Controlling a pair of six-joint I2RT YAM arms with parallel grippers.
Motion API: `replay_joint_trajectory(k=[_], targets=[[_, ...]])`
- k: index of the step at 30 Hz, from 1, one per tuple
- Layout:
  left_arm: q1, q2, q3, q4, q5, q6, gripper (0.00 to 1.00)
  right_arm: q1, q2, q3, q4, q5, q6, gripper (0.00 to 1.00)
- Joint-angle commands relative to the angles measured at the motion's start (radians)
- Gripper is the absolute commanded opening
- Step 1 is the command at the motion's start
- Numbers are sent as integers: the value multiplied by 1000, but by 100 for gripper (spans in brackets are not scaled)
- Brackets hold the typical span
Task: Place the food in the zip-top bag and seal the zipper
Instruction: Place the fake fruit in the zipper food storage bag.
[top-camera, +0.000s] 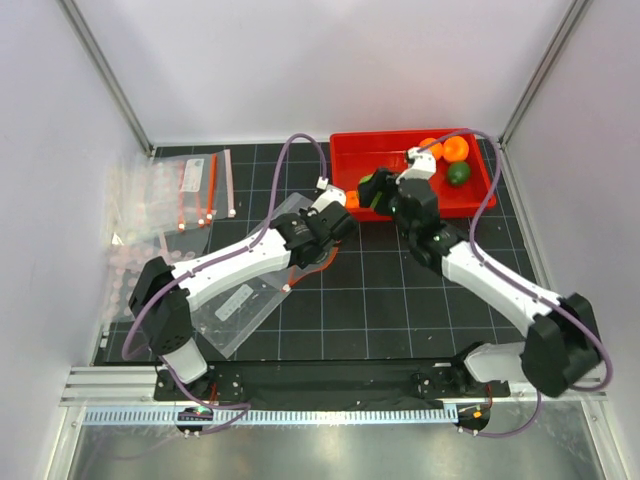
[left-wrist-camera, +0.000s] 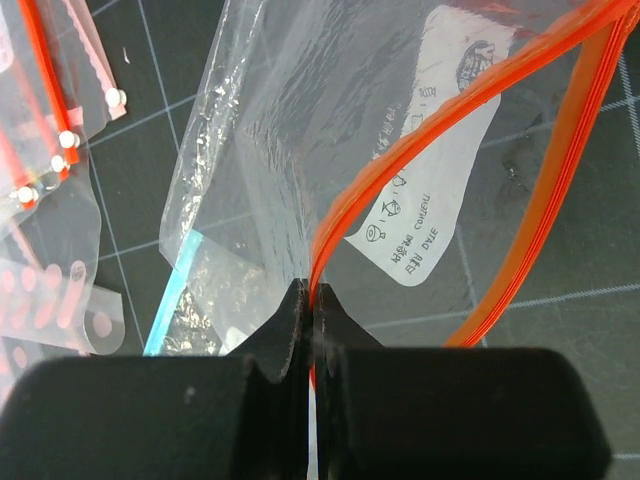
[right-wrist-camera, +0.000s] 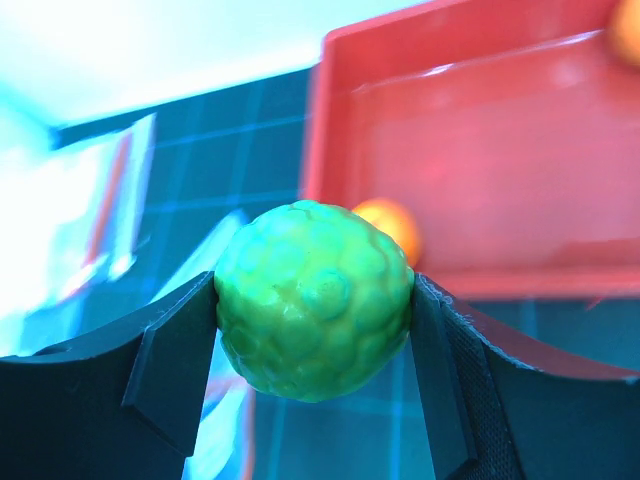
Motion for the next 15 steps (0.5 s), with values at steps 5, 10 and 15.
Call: replay_joint_trajectory(k=[5, 10, 15], targets=[[2, -69, -17, 40, 41, -11, 0, 80, -300, -319, 170, -97, 170, 39], [16, -73, -26, 49, 78, -25, 0, 92, -343, -366, 210, -180, 175, 36], [42, -87, -49, 81, 123, -40, 0, 158, -295, -433, 385, -244, 187, 36]])
